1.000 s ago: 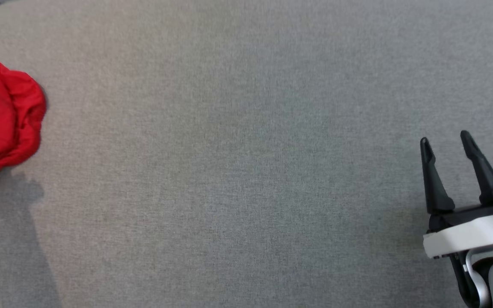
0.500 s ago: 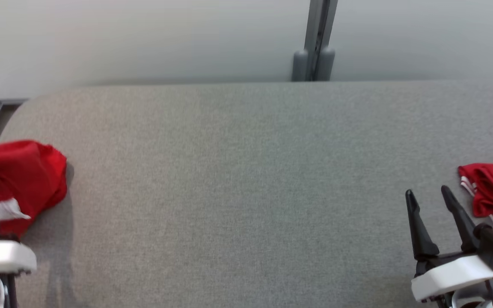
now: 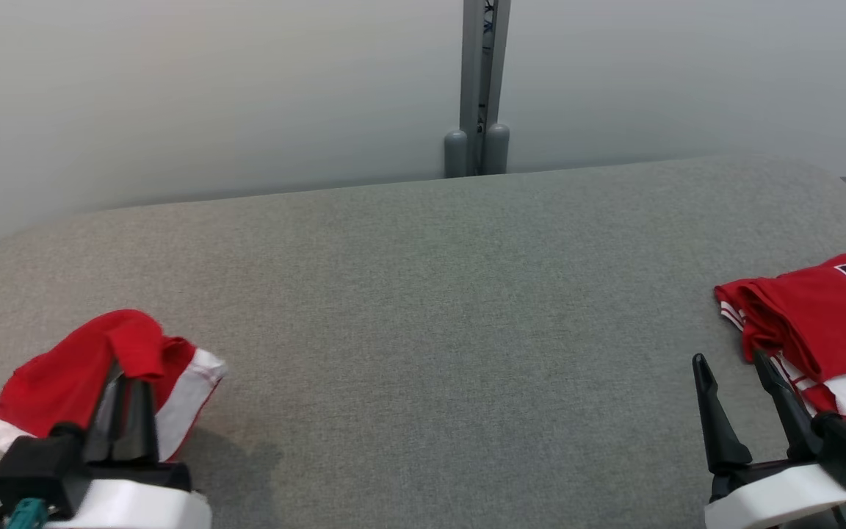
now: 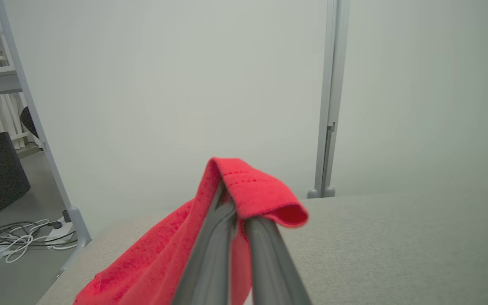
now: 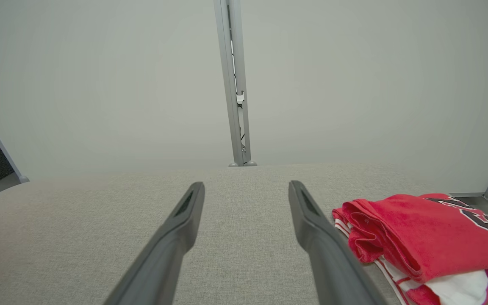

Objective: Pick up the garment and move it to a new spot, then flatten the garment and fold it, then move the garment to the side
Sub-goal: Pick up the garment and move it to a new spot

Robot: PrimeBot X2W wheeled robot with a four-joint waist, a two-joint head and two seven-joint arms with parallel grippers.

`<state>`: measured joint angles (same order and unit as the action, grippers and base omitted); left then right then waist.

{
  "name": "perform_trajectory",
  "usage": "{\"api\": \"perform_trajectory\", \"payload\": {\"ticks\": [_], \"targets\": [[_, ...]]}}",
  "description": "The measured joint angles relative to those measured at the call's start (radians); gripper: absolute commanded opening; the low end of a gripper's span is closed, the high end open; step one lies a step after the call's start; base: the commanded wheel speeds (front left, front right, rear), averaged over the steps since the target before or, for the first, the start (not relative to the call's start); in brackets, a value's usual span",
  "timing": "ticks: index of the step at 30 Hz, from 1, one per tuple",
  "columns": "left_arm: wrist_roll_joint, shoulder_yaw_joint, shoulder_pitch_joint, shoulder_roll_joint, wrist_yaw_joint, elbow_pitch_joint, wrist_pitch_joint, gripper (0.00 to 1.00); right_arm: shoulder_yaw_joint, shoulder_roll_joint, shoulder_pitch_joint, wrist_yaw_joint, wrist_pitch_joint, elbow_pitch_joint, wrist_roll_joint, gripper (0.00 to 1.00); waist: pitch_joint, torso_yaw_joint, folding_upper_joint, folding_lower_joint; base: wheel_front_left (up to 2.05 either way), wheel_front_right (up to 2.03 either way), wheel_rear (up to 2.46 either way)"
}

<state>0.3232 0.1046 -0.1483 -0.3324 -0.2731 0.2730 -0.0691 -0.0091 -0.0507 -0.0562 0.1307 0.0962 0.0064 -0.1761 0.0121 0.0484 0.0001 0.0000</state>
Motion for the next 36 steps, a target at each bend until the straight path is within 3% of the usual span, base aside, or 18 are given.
{"api": "perform_trajectory", "payload": {"ticks": [8, 19, 20, 25, 26, 27, 28, 36], "targets": [[-0.020, 0.206, 0.202, 0.085, 0.110, -0.061, 0.016, 0.00, 0.025, 0.001, 0.042, 0.000, 0.007, -0.017, -0.026, 1.00, -0.065, 0.074, 0.0000, 0.0000, 0.00, 0.00, 0.00], [-0.044, 0.405, 0.505, 0.215, 0.262, -0.308, 0.016, 0.00, 0.059, 0.000, 0.134, 0.000, 0.081, 0.033, -0.094, 1.00, -0.230, 0.231, 0.0000, 0.0001, 0.00, 0.00, 0.00], [-0.041, 0.441, 0.523, 0.227, 0.292, -0.363, 0.022, 0.00, 0.062, 0.001, 0.139, 0.000, 0.095, 0.048, -0.108, 1.00, -0.264, 0.256, 0.0000, 0.0000, 0.00, 0.00, 0.00], [-0.041, 0.497, 0.556, 0.249, 0.326, -0.484, 0.013, 0.00, 0.069, 0.001, 0.158, 0.000, 0.124, 0.082, -0.131, 1.00, -0.338, 0.299, 0.0000, 0.0000, 0.00, 0.00, 0.00], [-0.041, 0.499, 0.563, 0.251, 0.326, -0.501, 0.003, 0.28, 0.069, 0.001, 0.161, 0.000, 0.128, 0.089, -0.133, 1.00, -0.349, 0.304, 0.0000, 0.0000, 0.00, 0.00, 0.00], [-0.042, 0.501, 0.571, 0.252, 0.326, -0.514, -0.004, 0.88, 0.067, 0.001, 0.167, 0.000, 0.132, 0.096, -0.133, 1.00, -0.358, 0.308, -0.0001, 0.0000, 0.00, 0.00, 0.00], [-0.042, 0.504, 0.577, 0.254, 0.325, -0.521, -0.016, 1.00, 0.064, 0.001, 0.170, 0.000, 0.134, 0.101, -0.133, 1.00, -0.364, 0.308, 0.0000, 0.0000, 0.00, 0.00, 0.00], [-0.041, 0.501, 0.584, 0.254, 0.314, -0.506, -0.091, 1.00, 0.060, 0.002, 0.186, 0.000, 0.141, 0.124, -0.111, 1.00, -0.338, 0.247, 0.0000, 0.0000, 0.00, 0.00, 0.00]]}}
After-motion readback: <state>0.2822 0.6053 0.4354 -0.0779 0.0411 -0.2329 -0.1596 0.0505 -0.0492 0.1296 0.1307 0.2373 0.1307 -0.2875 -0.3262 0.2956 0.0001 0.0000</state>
